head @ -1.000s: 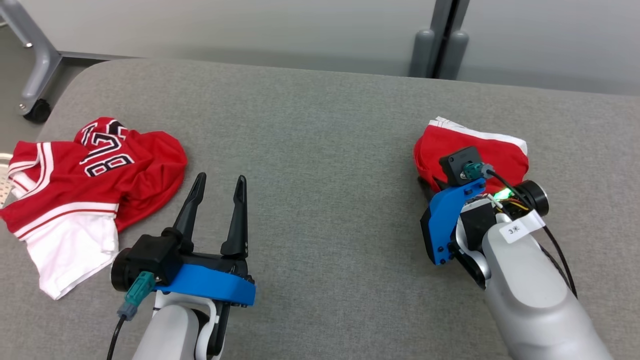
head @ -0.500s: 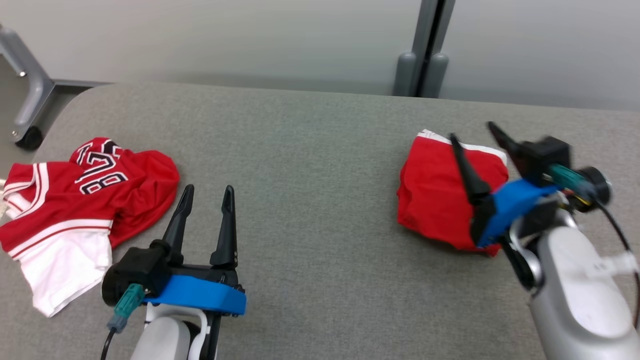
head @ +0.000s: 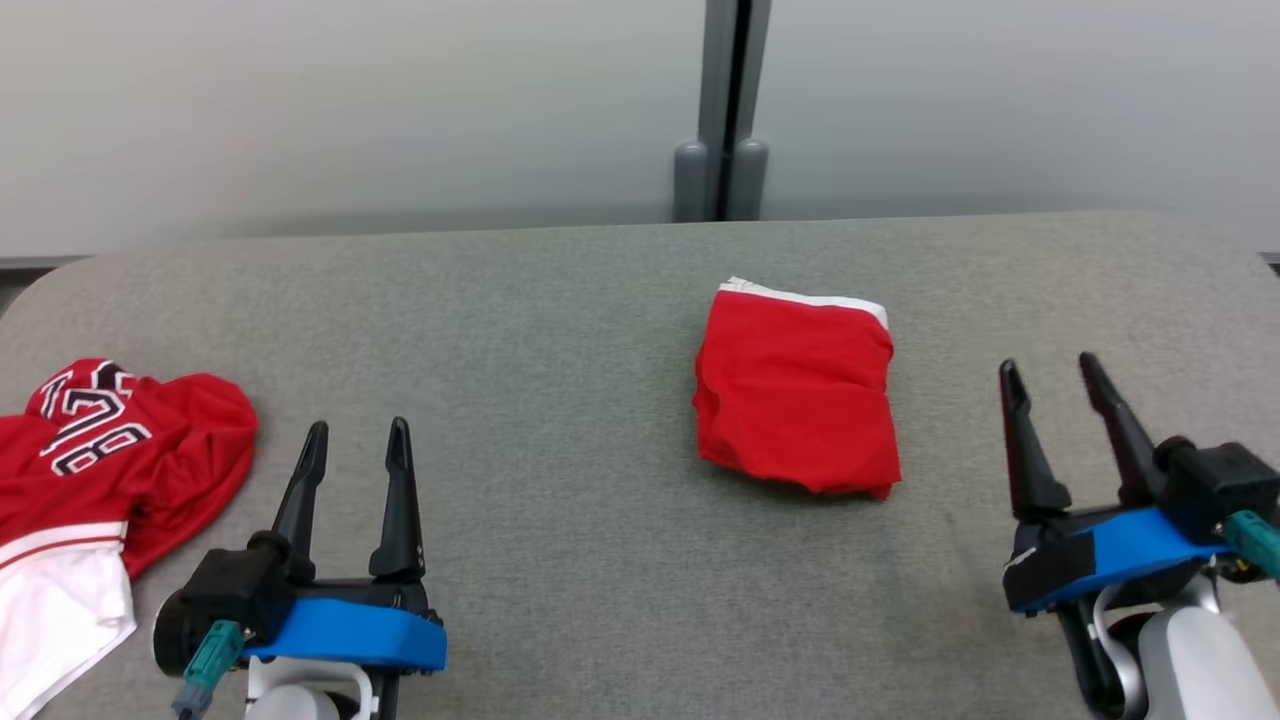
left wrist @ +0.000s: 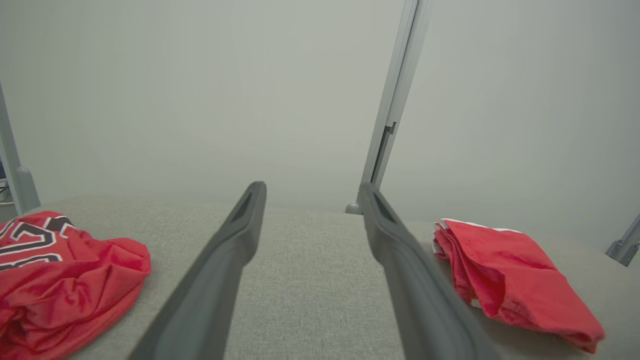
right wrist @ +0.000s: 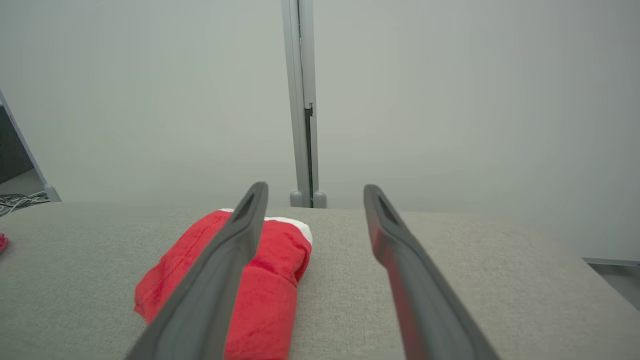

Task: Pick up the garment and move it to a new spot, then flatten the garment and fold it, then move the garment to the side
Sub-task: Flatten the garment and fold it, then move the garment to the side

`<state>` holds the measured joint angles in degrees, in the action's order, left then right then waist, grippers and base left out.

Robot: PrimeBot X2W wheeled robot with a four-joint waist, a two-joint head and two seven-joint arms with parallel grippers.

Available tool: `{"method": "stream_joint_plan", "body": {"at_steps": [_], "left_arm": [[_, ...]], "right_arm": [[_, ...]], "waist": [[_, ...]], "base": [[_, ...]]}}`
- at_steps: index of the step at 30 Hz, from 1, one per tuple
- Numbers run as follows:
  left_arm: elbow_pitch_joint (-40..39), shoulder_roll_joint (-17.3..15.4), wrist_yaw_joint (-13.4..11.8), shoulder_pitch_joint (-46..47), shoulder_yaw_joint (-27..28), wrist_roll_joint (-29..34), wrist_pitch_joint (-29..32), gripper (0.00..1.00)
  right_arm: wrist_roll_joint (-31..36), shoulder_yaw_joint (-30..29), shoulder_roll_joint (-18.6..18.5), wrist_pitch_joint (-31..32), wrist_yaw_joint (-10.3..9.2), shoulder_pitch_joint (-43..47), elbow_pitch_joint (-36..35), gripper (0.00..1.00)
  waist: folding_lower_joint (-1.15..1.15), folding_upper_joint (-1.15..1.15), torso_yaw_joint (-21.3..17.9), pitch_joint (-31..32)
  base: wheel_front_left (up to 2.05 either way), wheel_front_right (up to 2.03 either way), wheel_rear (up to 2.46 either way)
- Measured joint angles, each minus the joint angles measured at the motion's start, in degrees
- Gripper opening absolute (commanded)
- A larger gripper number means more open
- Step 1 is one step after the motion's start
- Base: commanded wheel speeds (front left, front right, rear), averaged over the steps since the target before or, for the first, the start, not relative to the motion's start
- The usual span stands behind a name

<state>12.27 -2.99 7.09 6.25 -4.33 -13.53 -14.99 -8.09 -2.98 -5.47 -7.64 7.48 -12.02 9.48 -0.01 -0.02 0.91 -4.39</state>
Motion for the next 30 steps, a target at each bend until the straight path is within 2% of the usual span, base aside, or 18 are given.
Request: {"method": "stream_joint_plan", "body": {"at_steps": [10, 30], "left_arm": [[0.97, 0.03, -0.38, -4.17, 2.93, 0.34, 0.0, 1.0], [2.66, 0.02, -0.47, -5.92, 4.94, -0.51, 0.0, 1.0]], "right_arm": [[-4.17, 6.03, -0.31, 1.43, 0.0, 3.21, 3.72, 1.0], [-5.61, 5.73, 0.66, -0.02, 0.01, 3.35, 5.7, 1.0]], "waist": [[0.0, 0.0, -3.53, 2.3], [0.01, 0.02, -3.58, 3.48]], "base": [[0.0, 0.0, 0.0], [0.0, 0.0, 0.0]]}}
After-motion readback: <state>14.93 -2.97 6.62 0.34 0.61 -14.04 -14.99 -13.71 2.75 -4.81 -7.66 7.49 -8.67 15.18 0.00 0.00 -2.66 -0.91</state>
